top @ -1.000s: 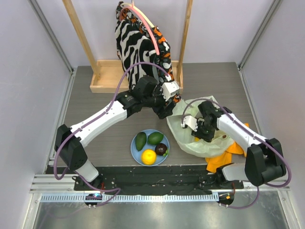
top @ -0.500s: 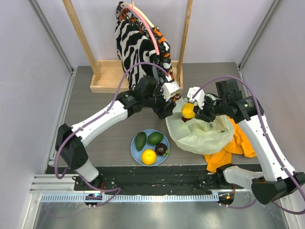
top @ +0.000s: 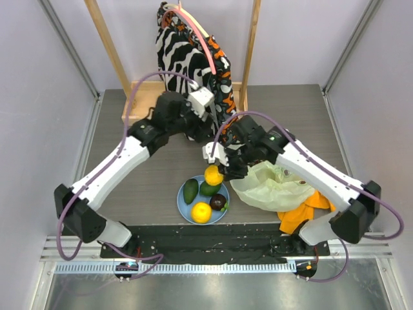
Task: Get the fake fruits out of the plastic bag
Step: Place the fake fruit on the plate.
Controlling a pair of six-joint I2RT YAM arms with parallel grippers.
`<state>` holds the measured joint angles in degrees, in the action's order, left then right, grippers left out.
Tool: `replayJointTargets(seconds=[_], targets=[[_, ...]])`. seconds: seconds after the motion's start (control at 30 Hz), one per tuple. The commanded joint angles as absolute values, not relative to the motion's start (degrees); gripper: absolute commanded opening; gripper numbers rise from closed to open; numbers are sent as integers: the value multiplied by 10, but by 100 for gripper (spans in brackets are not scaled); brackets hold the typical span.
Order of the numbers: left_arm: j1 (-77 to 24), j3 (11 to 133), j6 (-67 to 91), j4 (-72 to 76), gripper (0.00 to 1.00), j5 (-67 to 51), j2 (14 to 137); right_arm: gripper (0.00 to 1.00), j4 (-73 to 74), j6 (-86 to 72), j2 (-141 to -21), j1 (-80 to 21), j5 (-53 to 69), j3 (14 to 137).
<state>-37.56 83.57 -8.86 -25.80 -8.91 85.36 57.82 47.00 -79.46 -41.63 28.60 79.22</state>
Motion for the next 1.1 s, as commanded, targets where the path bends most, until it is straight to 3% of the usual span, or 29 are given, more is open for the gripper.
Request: replayJointTargets(seconds=[0.0,0.5,0.77,1.07], targets=[[-318,812,-36,-222,81,-22,788,29,545,523,-855,-435,288,838],[-159,688,-12,-227,84,-68,602,32,678,787,-1158,-583,222,1098],[-132,650,-4,-222,84,-85,548,33,739,915,-1199,-624,135,1124],[-113,637,22,-221,84,-105,526,34,719,954,-1217,-646,124,1111]])
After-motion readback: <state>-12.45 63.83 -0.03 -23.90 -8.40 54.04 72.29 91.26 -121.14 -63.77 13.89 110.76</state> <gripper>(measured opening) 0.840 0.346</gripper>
